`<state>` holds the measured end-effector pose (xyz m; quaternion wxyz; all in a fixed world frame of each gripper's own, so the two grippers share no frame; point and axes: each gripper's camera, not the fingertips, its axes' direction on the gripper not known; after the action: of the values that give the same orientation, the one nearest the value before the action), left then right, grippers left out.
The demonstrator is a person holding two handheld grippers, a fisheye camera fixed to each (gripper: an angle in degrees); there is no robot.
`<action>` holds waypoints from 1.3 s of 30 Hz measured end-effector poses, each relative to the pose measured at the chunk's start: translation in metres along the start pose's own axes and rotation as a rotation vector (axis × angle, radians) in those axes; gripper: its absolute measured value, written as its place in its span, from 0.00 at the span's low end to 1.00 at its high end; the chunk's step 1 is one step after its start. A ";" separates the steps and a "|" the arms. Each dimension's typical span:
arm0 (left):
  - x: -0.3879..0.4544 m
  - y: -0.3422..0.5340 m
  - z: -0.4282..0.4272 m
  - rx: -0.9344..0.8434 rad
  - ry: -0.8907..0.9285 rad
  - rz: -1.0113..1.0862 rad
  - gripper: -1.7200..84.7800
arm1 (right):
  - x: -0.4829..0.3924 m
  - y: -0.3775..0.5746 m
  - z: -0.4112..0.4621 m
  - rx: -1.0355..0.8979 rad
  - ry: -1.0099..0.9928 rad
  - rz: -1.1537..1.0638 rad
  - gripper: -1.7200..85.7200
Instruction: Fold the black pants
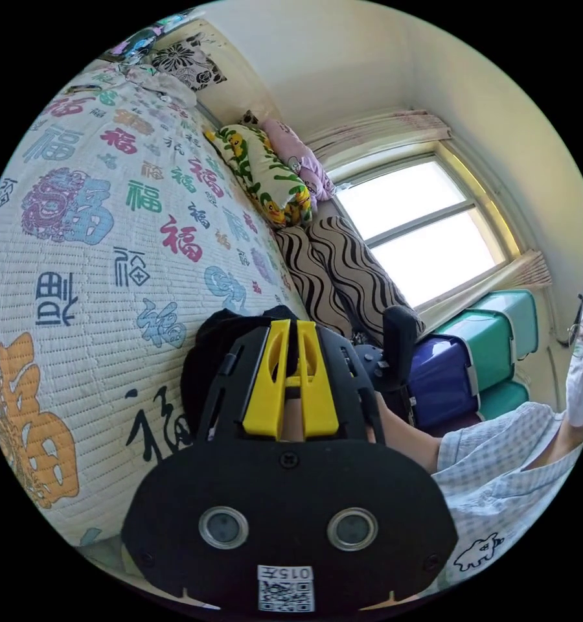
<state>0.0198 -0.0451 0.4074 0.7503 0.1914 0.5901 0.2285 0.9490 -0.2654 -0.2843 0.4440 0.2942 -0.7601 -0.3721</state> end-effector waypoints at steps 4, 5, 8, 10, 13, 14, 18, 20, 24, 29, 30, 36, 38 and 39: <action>0.020 0.009 0.002 0.019 0.047 0.014 0.02 | -0.006 0.006 -0.015 0.050 -0.083 0.070 0.15; 0.022 0.011 0.004 0.014 0.056 0.007 0.02 | -0.008 0.006 -0.018 0.059 -0.096 0.076 0.15; 0.031 0.017 0.013 -0.005 0.081 -0.020 0.02 | -0.021 0.006 -0.030 0.129 -0.043 0.096 0.14; 0.045 0.021 0.017 -0.003 0.111 0.005 0.02 | -0.034 0.004 -0.034 0.170 -0.005 0.058 0.09; 0.058 0.028 0.009 -0.002 0.145 0.071 0.05 | -0.036 0.004 -0.045 0.184 0.042 0.109 0.07; 0.059 0.031 0.005 0.004 0.102 0.078 0.06 | -0.035 0.006 -0.050 0.204 0.025 0.122 0.07; 0.057 0.072 0.014 -0.136 -0.281 0.054 0.19 | -0.025 0.019 -0.091 0.327 -0.047 0.200 0.07; 0.058 0.088 0.037 -0.225 -0.333 0.039 0.22 | -0.026 0.023 -0.109 0.372 -0.055 0.199 0.07; 0.090 0.091 0.082 -0.202 -0.294 0.081 0.22 | -0.032 0.022 -0.146 0.427 -0.061 0.177 0.07; 0.120 0.069 0.107 -0.099 -0.196 0.077 0.17 | -0.027 0.016 -0.181 0.455 -0.062 0.139 0.07; 0.123 0.064 0.111 -0.102 -0.158 0.080 0.12 | -0.021 0.014 -0.188 0.462 -0.069 0.141 0.07; 0.202 0.026 0.135 -0.217 -0.014 0.304 0.07 | 0.049 0.002 -0.228 0.450 -0.007 0.241 0.07; 0.250 0.015 0.153 -0.264 0.025 0.433 0.08 | 0.080 0.002 -0.253 0.466 -0.013 0.290 0.07; 0.282 0.007 0.167 -0.283 0.060 0.501 0.08 | 0.097 0.003 -0.275 0.498 -0.019 0.327 0.07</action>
<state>0.2378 0.1183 0.2251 0.6719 0.2176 0.5086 0.4925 1.1525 -0.4224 -0.1472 0.4051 0.2641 -0.8695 -0.1003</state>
